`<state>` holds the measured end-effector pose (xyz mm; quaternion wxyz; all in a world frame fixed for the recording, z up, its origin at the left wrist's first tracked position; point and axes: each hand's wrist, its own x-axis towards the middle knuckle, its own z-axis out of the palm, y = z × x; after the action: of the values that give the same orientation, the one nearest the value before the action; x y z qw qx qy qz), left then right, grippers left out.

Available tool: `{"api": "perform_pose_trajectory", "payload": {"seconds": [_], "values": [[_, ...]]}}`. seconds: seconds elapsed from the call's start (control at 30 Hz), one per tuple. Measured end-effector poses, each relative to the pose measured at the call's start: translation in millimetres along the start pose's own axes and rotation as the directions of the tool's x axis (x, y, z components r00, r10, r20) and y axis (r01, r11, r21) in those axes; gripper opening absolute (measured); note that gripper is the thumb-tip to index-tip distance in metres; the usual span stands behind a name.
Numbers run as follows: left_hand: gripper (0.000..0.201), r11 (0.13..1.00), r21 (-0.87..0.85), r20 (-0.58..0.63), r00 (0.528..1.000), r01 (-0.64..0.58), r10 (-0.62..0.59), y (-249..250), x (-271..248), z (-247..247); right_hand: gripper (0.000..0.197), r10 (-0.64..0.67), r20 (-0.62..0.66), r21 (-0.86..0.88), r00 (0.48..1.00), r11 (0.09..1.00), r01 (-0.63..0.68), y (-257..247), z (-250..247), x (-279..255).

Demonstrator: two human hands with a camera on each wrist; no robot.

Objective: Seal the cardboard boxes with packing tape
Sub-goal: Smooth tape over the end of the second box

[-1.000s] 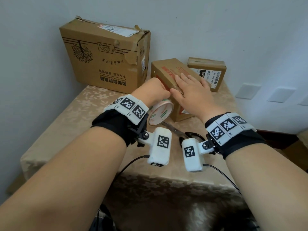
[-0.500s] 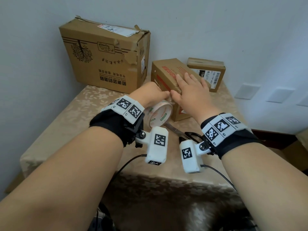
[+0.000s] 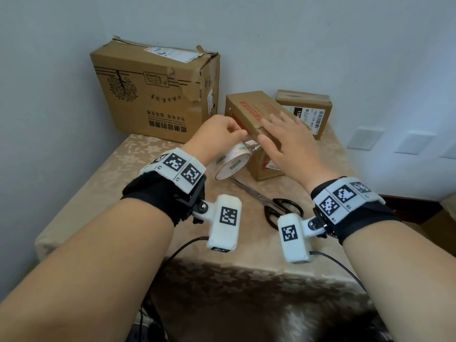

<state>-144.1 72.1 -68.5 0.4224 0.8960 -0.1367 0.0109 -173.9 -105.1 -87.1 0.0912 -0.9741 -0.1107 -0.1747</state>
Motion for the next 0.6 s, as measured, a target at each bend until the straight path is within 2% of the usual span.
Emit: {"api": "perform_pose_trajectory", "payload": {"seconds": [0.07, 0.17, 0.3, 0.47, 0.6], "values": [[0.02, 0.998, 0.062, -0.023, 1.0, -0.01, 0.012, 1, 1, 2, 0.054, 0.006, 0.002, -0.03, 1.0, 1.0, -0.005, 0, 1, -4], [0.03, 0.993, 0.119, -0.03, 0.999, -0.013, 0.016, -1, 2, 5, 0.055, 0.081, 0.001, -0.072, 0.997, 0.994, -0.081, -9, 6, 4], [0.039, 0.996, 0.089, -0.023, 0.999, 0.027, -0.025, -5, -1, 6, 0.054, 0.136, 0.022, -0.177, 0.991, 0.976, -0.13, -16, 18, 12], [0.032, 0.994, -0.091, 0.048, 0.997, 0.064, -0.06, -12, -5, 3, 0.059, 0.164, 0.037, -0.232, 0.986, 0.961, -0.151, -21, 23, 15], [0.025, 0.994, -0.096, 0.082, 0.996, 0.054, -0.046, -11, -7, 2, 0.064, 0.087, 0.079, -0.107, 0.993, 0.991, -0.078, -11, 9, 11]]}}
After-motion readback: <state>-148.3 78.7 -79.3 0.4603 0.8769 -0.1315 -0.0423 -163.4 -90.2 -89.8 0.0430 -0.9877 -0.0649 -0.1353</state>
